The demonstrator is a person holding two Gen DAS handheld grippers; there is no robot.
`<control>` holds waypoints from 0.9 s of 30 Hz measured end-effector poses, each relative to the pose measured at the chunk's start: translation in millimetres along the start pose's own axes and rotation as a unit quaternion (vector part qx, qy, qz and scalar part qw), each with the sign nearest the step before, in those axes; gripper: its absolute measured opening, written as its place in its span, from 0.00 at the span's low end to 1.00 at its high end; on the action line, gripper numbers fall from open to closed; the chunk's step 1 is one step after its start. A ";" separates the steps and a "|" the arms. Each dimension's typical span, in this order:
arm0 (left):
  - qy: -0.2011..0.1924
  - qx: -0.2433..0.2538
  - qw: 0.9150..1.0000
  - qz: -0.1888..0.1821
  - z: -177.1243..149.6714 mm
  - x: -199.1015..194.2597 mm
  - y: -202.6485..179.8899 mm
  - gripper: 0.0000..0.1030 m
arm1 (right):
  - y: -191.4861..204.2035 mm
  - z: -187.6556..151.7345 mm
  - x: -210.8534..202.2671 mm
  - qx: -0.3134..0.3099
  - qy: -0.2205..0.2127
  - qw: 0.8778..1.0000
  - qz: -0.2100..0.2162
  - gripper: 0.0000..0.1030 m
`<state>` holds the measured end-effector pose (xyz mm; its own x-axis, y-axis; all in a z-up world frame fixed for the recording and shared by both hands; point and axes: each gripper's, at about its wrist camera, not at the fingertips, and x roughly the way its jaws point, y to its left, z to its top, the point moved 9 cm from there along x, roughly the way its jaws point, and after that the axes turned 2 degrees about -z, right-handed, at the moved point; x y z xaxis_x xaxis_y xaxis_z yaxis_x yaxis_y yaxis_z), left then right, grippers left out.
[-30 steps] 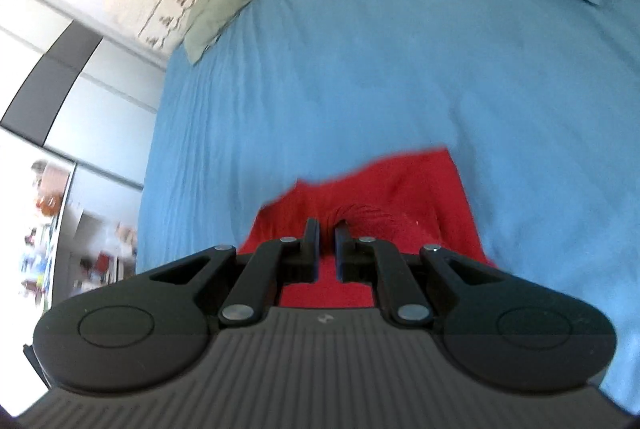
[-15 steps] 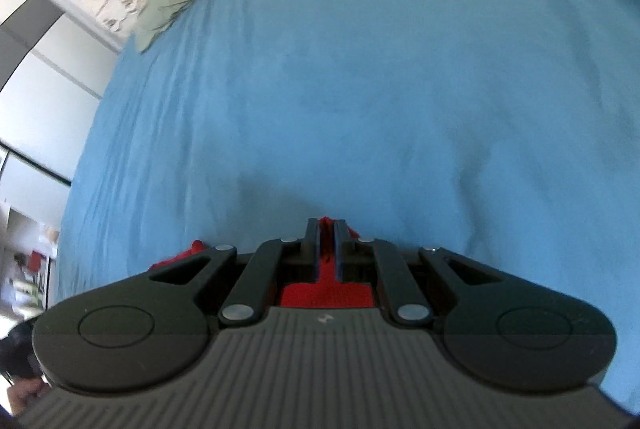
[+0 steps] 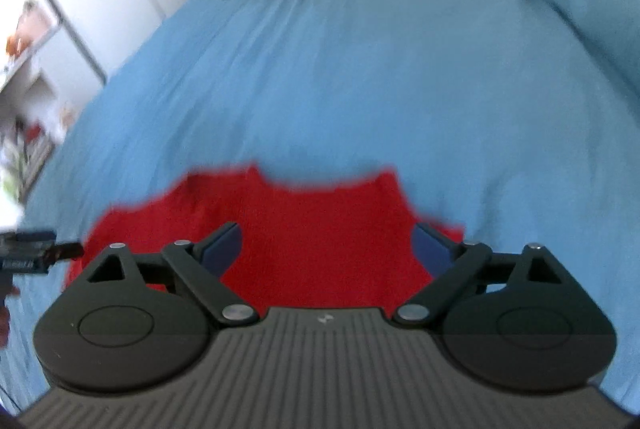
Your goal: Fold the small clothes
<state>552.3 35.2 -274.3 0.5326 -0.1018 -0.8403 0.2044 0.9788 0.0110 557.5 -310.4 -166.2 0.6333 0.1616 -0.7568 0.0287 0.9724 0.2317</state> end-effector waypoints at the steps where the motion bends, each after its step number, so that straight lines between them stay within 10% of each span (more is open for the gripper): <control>1: 0.009 0.000 1.000 -0.001 -8.7 5.5 -3.3 0.96 | 3.1 -12.3 4.6 -0.006 0.012 1.000 -0.001 1.00; 14: 0.027 0.007 0.999 0.023 -20.4 10.9 -17.5 1.00 | 6.9 -65.9 29.2 -0.034 0.039 0.998 -0.030 1.00; 27: 0.021 0.013 1.000 -0.016 -25.7 -47.7 -54.0 1.00 | 18.3 -99.4 -99.7 0.028 0.024 0.995 -0.098 1.00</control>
<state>494.7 -8.3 -248.7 0.4907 -0.1251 -0.8623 0.2419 0.9703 -0.0031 418.0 -292.0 -147.2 0.5739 -0.0207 -0.8187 0.1915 0.9754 0.1095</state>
